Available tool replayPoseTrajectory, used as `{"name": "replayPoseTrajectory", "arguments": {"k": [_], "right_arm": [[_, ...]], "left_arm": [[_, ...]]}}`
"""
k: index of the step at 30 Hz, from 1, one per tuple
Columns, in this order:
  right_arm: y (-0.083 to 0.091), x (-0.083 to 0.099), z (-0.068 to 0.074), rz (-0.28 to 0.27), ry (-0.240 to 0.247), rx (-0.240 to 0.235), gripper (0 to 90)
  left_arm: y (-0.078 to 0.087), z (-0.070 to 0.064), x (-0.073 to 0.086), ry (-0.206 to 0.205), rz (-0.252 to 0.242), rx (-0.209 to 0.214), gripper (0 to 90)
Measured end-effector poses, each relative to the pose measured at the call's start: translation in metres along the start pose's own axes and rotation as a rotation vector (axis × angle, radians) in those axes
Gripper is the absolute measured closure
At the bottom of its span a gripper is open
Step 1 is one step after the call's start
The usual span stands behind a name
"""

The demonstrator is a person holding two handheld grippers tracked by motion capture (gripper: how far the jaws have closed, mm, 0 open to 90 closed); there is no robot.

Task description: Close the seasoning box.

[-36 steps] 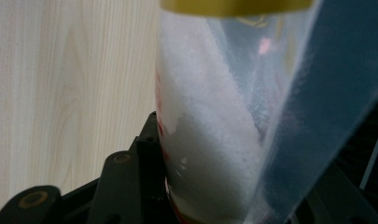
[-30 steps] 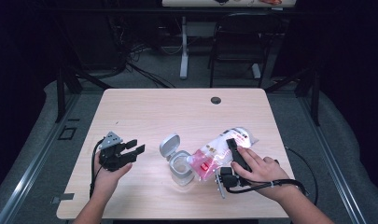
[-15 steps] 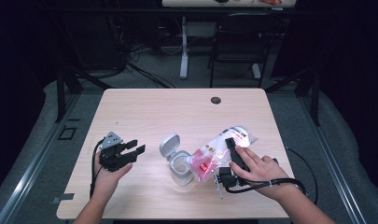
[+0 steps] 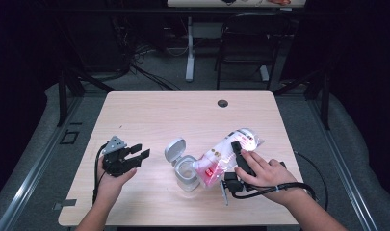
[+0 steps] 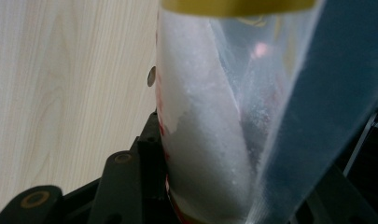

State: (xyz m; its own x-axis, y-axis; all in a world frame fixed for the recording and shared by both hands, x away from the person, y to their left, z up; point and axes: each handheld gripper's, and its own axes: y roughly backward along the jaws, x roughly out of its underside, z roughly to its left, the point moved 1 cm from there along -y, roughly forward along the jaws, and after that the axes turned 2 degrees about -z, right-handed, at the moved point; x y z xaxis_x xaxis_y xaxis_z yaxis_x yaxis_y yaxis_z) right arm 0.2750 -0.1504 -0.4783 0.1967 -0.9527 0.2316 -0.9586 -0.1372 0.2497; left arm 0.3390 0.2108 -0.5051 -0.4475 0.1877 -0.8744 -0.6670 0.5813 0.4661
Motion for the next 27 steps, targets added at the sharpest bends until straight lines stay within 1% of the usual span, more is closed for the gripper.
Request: {"name": "replayPoseTrajectory", "arguments": {"k": [1,3,10,13,15,18,20,26,27], "right_arm": [[0.0,-0.0002,0.0002,0.001,0.007,0.003,54.1],[-0.0011,0.0002,0.001,-0.01,-0.001,0.002,54.3],[-0.001,0.0001,0.0009,-0.002,0.01,-0.002,55.5],[-0.001,0.0002,0.0007,-0.011,0.005,-0.004,55.9],[-0.0002,-0.0004,0.0002,0.0,0.021,0.005,56.0],[-0.0006,-0.0006,-0.0004,-0.002,0.024,0.006,56.2],[-0.0005,-0.001,-0.0007,0.001,0.036,0.007,56.3],[-0.0001,-0.0012,-0.0026,0.003,0.037,0.004,56.6],[0.0011,-0.0016,-0.0039,0.015,0.051,0.003,56.7]], "left_arm": [[0.0,0.0,0.0,0.0,0.0,0.0,56.7],[0.0,-0.0001,0.0,0.0,0.001,0.0,56.7],[0.0003,-0.0001,-0.0002,0.002,0.001,0.001,56.7],[0.0003,-0.0001,-0.0002,0.002,0.001,0.002,56.7],[0.0001,-0.0003,-0.0001,0.002,0.0,0.002,56.7],[0.0,-0.0005,-0.0001,0.003,-0.001,0.002,56.7],[0.0001,-0.0003,-0.0001,0.002,-0.001,0.001,56.7],[-0.0001,-0.0001,-0.0001,0.004,0.0,0.001,56.7],[-0.0001,-0.0001,-0.0001,0.004,0.0,0.001,56.6]]}}
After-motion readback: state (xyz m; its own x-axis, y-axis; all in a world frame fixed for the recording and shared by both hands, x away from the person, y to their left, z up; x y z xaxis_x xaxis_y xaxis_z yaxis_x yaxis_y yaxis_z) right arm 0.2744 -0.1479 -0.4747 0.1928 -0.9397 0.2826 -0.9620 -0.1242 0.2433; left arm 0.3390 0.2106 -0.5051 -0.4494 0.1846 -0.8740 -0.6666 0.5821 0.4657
